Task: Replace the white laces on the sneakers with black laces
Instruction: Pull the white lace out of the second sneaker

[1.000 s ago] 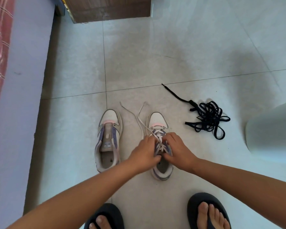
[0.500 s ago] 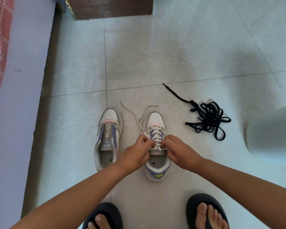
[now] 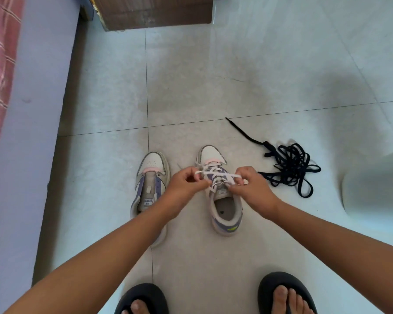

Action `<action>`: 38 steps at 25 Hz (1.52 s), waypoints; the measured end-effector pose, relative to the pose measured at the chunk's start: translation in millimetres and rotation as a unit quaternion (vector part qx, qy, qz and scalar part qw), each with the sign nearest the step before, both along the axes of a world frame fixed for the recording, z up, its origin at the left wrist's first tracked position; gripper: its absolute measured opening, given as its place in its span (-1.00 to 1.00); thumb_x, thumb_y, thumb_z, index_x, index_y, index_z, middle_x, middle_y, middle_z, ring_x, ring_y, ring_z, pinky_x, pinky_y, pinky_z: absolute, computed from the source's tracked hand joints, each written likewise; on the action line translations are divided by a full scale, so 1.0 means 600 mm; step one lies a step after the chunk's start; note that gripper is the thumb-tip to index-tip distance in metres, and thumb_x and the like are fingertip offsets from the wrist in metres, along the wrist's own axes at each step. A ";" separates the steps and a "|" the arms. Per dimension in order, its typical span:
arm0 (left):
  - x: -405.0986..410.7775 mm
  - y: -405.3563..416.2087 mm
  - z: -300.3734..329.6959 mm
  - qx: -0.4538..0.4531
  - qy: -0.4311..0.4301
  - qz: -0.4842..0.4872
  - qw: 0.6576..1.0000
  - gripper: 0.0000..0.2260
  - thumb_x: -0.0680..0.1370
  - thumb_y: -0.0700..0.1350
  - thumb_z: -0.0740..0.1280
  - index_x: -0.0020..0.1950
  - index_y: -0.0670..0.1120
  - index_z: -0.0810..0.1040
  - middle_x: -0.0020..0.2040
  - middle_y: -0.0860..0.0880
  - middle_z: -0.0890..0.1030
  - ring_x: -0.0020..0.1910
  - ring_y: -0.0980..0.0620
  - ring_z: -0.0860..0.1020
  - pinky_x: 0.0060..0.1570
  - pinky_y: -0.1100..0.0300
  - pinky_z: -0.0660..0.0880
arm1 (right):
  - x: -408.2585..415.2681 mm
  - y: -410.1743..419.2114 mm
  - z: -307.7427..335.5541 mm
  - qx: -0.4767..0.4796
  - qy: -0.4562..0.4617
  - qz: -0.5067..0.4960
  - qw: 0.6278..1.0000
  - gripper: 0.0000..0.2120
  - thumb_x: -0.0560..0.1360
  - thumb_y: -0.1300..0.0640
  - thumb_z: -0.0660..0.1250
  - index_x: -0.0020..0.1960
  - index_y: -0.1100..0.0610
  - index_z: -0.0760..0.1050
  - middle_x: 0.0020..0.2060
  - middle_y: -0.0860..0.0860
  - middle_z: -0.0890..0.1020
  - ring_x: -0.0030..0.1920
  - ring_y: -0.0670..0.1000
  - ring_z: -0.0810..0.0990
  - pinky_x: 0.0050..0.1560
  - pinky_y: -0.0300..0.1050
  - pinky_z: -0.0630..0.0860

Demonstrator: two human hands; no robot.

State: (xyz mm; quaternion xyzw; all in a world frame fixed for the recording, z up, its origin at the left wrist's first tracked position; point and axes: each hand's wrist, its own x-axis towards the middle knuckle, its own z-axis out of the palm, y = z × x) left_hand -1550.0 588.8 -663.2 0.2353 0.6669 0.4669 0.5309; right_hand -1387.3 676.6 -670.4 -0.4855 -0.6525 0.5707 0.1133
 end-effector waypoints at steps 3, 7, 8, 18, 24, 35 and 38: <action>-0.032 0.006 0.034 0.034 -0.149 0.079 0.985 -0.73 0.53 -0.30 0.27 -0.35 -0.11 0.36 -0.43 -0.01 0.46 -0.36 0.05 0.49 -0.14 0.17 0.51 | 0.012 0.035 0.027 -0.150 0.144 -0.170 0.963 -0.66 0.40 0.43 0.34 -0.35 0.12 0.26 -0.45 -0.09 0.50 -0.38 -0.15 0.48 -0.18 -0.27 0.44; -0.087 0.005 0.072 0.025 -0.161 0.156 0.974 -0.73 0.60 -0.16 0.19 -0.31 -0.10 0.31 -0.55 0.00 0.31 -0.59 0.06 0.31 -0.43 0.20 0.43 | 0.042 0.083 0.058 -0.212 0.241 -0.329 0.888 -0.75 0.49 0.37 0.23 -0.29 0.12 0.35 -0.49 -0.04 0.52 -0.40 -0.10 0.51 -0.10 -0.14 0.48; -0.099 0.003 0.073 0.004 -0.128 0.165 0.978 -0.75 0.60 -0.14 0.19 -0.28 -0.11 0.34 -0.54 0.00 0.32 -0.60 0.05 0.29 -0.44 0.20 0.38 | 0.052 0.096 0.062 -0.210 0.242 -0.352 0.879 -0.78 0.50 0.34 0.23 -0.28 0.12 0.38 -0.48 -0.03 0.53 -0.37 -0.09 0.50 -0.10 -0.14 0.48; -0.001 0.019 0.024 -0.145 0.397 -0.221 0.879 -0.67 0.58 -0.05 0.16 -0.37 -0.10 0.36 -0.38 -0.04 0.39 -0.28 -0.09 0.42 -0.31 0.13 0.25 | 0.011 0.045 0.004 0.030 -0.166 0.098 0.981 -0.74 0.52 0.01 0.33 0.15 0.08 0.45 -0.09 0.02 0.55 -0.10 0.00 0.52 -0.11 -0.18 0.41; 0.016 0.086 -0.011 -0.151 0.466 -0.331 0.807 -0.68 0.58 0.09 0.20 0.09 -0.14 0.54 0.10 -0.14 0.54 0.09 -0.14 0.51 0.01 0.06 0.41 | -0.022 0.051 0.003 0.146 -0.249 0.257 0.922 -0.83 0.51 -0.04 0.32 -0.02 0.06 0.48 -0.03 0.00 0.46 0.00 0.00 0.44 0.00 -0.14 0.38; 0.002 0.062 0.014 -0.069 0.302 -0.335 0.890 -0.85 0.60 -0.08 0.21 0.01 -0.15 0.47 -0.10 -0.12 0.60 -0.16 -0.09 0.61 -0.12 0.07 0.49 | -0.022 0.068 0.008 0.064 -0.230 0.243 0.940 -0.85 0.55 0.08 0.28 -0.14 0.12 0.40 -0.14 0.08 0.58 -0.15 0.05 0.49 -0.12 -0.09 0.41; 0.008 0.054 0.003 -0.109 0.327 -0.329 0.879 -0.80 0.62 -0.01 0.16 0.17 -0.07 0.41 -0.03 -0.11 0.58 -0.13 -0.10 0.60 -0.13 0.07 0.48 | -0.021 0.068 0.003 0.068 -0.201 0.236 0.948 -0.88 0.55 0.13 0.27 -0.10 0.16 0.41 -0.14 0.12 0.61 -0.11 0.09 0.57 -0.06 -0.04 0.48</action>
